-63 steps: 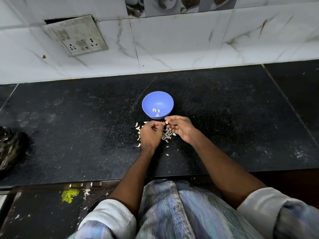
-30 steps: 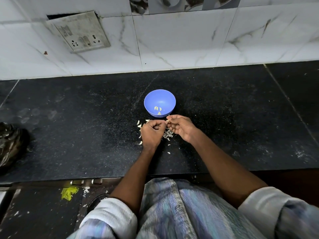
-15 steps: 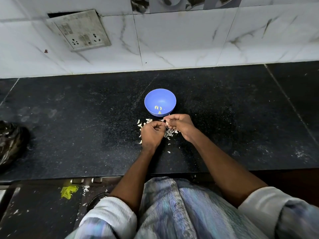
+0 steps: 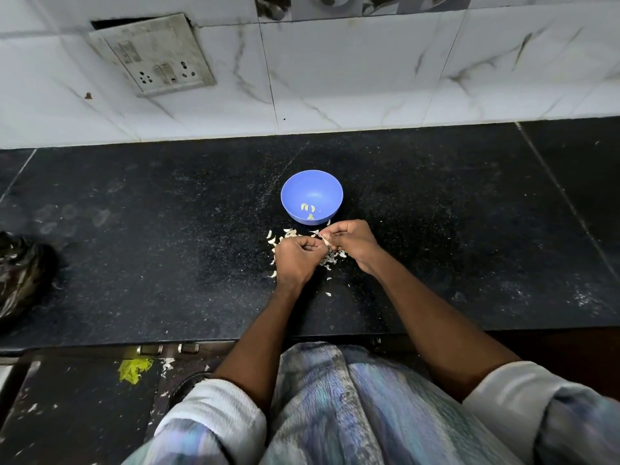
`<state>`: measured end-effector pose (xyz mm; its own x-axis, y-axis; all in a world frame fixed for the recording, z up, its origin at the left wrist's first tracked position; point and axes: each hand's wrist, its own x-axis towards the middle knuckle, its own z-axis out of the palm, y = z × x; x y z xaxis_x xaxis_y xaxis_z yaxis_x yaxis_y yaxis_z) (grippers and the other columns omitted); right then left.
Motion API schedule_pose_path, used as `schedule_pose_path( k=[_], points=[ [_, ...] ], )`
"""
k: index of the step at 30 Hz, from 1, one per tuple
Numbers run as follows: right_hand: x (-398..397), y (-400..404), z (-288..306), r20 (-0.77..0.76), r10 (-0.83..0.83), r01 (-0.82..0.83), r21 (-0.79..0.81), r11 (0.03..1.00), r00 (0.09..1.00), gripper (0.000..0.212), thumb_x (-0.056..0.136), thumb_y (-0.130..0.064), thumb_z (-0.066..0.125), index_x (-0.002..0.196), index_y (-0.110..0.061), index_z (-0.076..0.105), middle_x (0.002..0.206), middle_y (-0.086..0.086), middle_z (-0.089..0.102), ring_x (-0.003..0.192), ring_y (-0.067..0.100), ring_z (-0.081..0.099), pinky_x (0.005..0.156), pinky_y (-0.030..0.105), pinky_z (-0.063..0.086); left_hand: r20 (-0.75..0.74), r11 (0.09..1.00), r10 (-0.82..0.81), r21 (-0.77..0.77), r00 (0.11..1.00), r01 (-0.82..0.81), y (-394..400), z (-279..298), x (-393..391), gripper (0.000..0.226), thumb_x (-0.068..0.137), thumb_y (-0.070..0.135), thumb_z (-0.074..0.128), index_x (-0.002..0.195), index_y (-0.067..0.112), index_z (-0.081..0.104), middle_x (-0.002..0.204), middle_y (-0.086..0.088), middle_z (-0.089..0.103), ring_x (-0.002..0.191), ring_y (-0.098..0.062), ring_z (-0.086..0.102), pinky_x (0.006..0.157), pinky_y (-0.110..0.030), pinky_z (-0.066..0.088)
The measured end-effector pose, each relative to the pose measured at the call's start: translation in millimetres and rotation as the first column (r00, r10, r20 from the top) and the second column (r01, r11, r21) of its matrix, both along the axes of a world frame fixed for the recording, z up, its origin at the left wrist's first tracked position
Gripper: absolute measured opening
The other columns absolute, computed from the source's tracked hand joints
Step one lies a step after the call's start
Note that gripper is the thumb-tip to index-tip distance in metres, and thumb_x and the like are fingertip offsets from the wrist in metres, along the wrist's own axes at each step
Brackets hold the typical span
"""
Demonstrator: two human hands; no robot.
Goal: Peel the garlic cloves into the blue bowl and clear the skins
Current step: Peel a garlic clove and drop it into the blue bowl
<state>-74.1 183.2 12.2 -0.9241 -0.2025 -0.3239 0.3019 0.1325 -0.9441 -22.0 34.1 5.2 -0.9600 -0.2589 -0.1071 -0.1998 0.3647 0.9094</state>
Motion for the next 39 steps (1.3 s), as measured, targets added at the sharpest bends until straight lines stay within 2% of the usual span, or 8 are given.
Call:
schedule_pose_path(
  k=[3,6,12,15,23,32,35,39],
  points=[
    [-0.2,0.8,0.4,-0.002,-0.004,0.004,0.0,1.0,1.0,0.006,0.092,-0.005,0.074,0.096,-0.005,0.079,0.08,0.013,0.074,0.064,0.011,0.055,0.067,0.024,0.052,0.043,0.998,0.015,0.06,0.999,-0.018,1.3,-1.1,-1.3,0.007,0.083,0.013,0.081,0.076,0.013,0.08,0.065,-0.001,0.075,0.057,-0.013,0.068,0.063,-0.034,0.063],
    [-0.3,1.7,2.6,0.018,-0.033,0.034,-0.048,0.998,0.999,0.008,0.093,-0.003,0.072,0.098,-0.004,0.078,0.082,0.015,0.071,0.065,0.011,0.056,0.065,0.021,0.052,0.07,0.986,0.006,0.166,0.998,-0.018,0.9,-5.2,-2.7,0.008,0.091,0.014,0.079,0.084,0.009,0.08,0.071,-0.008,0.077,0.061,-0.017,0.07,0.068,-0.04,0.066],
    [-0.5,3.4,2.9,0.033,-0.063,0.065,-0.051,0.997,0.997,0.007,0.094,-0.004,0.072,0.098,-0.005,0.078,0.08,0.012,0.072,0.071,0.016,0.056,0.065,0.02,0.052,0.152,0.911,-0.019,0.411,0.988,-0.046,-0.8,-4.5,-4.0,0.012,0.097,0.01,0.075,0.096,0.0,0.08,0.08,-0.013,0.078,0.068,-0.015,0.07,0.065,-0.029,0.064],
    [-0.5,2.9,3.5,0.026,-0.049,0.05,-0.032,0.998,0.998,0.008,0.093,-0.004,0.073,0.099,-0.004,0.078,0.082,0.011,0.073,0.07,0.015,0.056,0.063,0.019,0.051,0.154,0.914,-0.014,0.403,0.988,-0.05,-1.3,-4.5,-5.5,0.011,0.094,0.011,0.078,0.093,0.0,0.081,0.076,-0.013,0.077,0.065,-0.015,0.07,0.065,-0.029,0.064],
    [-4.4,3.1,5.5,0.049,-0.038,0.037,0.014,0.999,0.998,0.01,0.092,-0.002,0.074,0.1,0.003,0.077,0.068,0.001,0.072,0.06,0.008,0.054,0.06,0.018,0.05,0.117,0.953,0.008,0.299,0.993,-0.043,2.7,-3.2,-5.9,0.008,0.089,0.008,0.078,0.082,0.004,0.08,0.072,-0.017,0.076,0.062,-0.022,0.067,0.075,-0.046,0.063],
    [-5.4,5.7,1.1,0.04,-0.061,0.063,-0.048,0.997,0.997,0.018,0.094,-0.001,0.07,0.111,0.0,0.075,0.082,0.002,0.076,0.066,0.008,0.059,0.062,0.019,0.051,0.101,0.918,0.001,0.394,0.995,-0.041,4.4,-3.4,-4.7,0.012,0.096,0.011,0.076,0.095,0.0,0.08,0.08,-0.018,0.078,0.066,-0.019,0.07,0.068,-0.034,0.064],
    [-6.5,6.0,-0.7,0.041,-0.058,0.059,-0.028,0.998,0.997,0.015,0.093,-0.002,0.071,0.107,0.0,0.076,0.079,0.005,0.075,0.064,0.009,0.057,0.064,0.021,0.051,0.083,0.935,-0.008,0.355,0.996,-0.022,4.0,-4.1,-5.3,0.009,0.095,0.012,0.077,0.089,0.008,0.082,0.078,-0.018,0.078,0.066,-0.025,0.07,0.075,-0.045,0.064],
    [-6.9,5.1,-0.5,0.035,-0.029,0.03,-0.007,1.0,0.999,0.013,0.094,-0.002,0.07,0.104,-0.003,0.077,0.091,0.016,0.077,0.067,0.008,0.059,0.065,0.021,0.051,0.083,0.952,0.014,0.304,0.996,-0.039,5.9,-7.4,-5.5,0.01,0.093,0.011,0.076,0.085,0.007,0.081,0.075,-0.016,0.077,0.064,-0.027,0.069,0.074,-0.056,0.063]
  ],
)
